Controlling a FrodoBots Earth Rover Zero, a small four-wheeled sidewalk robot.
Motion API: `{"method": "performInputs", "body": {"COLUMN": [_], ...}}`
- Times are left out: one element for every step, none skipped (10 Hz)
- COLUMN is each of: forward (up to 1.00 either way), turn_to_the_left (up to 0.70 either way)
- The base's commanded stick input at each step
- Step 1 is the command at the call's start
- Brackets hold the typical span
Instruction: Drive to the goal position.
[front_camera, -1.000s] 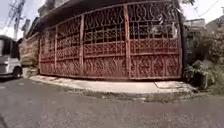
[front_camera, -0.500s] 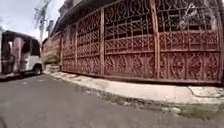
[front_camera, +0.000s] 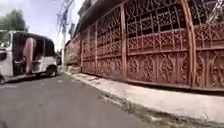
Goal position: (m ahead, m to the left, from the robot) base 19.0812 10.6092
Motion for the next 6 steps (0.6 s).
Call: {"method": "performInputs", "body": {"forward": [0.70, 0.70, 0.70, 0.70, 0.70, 0.70], "turn_to_the_left": [0.01, 0.19, 0.35, 0.35, 0.35, 0.35]}}
